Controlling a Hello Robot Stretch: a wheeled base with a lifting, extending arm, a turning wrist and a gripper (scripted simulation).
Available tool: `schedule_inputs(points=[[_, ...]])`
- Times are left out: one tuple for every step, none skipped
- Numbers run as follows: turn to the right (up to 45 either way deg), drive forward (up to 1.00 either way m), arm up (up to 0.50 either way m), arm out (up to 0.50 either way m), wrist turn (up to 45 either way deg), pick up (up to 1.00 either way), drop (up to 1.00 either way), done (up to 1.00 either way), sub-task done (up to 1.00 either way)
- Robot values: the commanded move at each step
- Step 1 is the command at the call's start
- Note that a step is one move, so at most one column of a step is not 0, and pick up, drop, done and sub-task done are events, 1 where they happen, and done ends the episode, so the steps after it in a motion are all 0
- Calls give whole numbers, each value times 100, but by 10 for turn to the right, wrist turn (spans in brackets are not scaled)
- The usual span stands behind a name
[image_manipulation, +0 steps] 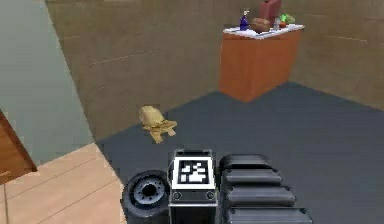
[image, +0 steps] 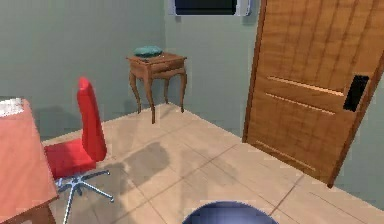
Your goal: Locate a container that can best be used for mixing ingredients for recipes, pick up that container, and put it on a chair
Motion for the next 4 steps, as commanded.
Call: schedule_inputs(points=[[450, 0, 0, 0, 0, 0, 0, 0, 0], [450, 0, 0, 0, 0, 0, 0, 0, 0], [450, 0, 0, 0, 0, 0, 0, 0, 0], [180, 0, 0, 0, 0, 0, 0, 0, 0]])
